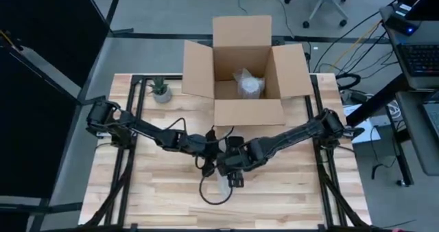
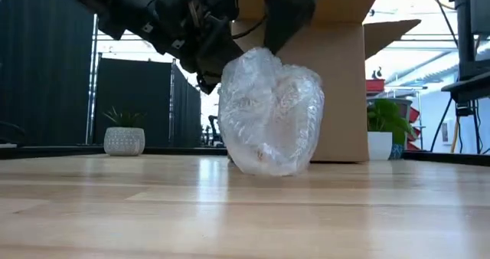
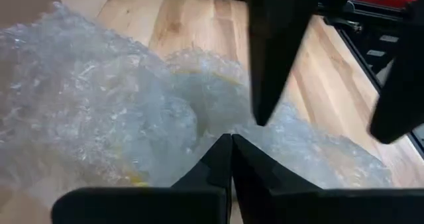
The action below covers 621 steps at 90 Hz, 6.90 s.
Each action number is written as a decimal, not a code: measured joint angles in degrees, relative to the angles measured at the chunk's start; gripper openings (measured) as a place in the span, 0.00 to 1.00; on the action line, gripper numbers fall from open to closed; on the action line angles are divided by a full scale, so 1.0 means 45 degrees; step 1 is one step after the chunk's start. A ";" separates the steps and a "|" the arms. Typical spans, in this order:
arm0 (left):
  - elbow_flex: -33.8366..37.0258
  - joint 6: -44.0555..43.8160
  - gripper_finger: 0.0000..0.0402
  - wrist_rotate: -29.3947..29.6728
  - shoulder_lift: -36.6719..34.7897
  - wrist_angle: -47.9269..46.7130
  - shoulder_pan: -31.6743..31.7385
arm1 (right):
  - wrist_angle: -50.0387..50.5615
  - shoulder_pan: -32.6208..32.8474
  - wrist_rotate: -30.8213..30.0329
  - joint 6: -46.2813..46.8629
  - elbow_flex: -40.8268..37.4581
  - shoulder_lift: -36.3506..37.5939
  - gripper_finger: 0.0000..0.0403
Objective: Wrap mug
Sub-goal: Wrap the orange patterned mug with bubble wrap
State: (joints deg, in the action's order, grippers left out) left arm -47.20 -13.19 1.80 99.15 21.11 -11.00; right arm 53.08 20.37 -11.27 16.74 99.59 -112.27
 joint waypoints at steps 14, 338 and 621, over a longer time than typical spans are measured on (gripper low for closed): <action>0.0015 0.0000 0.00 0.0005 0.0000 0.0057 0.0000 | -0.0755 0.0180 -0.0513 -0.0096 -0.1130 -0.0206 0.70; 0.0054 -0.0331 0.00 -0.0320 -0.0417 0.0052 -0.0034 | -0.3702 -0.0736 0.0895 -0.0710 -0.3553 -0.0587 0.70; 0.0093 -0.0287 0.00 -0.0591 0.0187 -0.0273 0.0024 | -1.0203 0.0938 -0.6498 0.6704 -1.2777 0.6387 0.70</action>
State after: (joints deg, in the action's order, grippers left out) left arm -46.78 -14.48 -0.86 100.00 19.88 -10.90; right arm 7.16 24.59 -40.52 46.91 42.09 -83.52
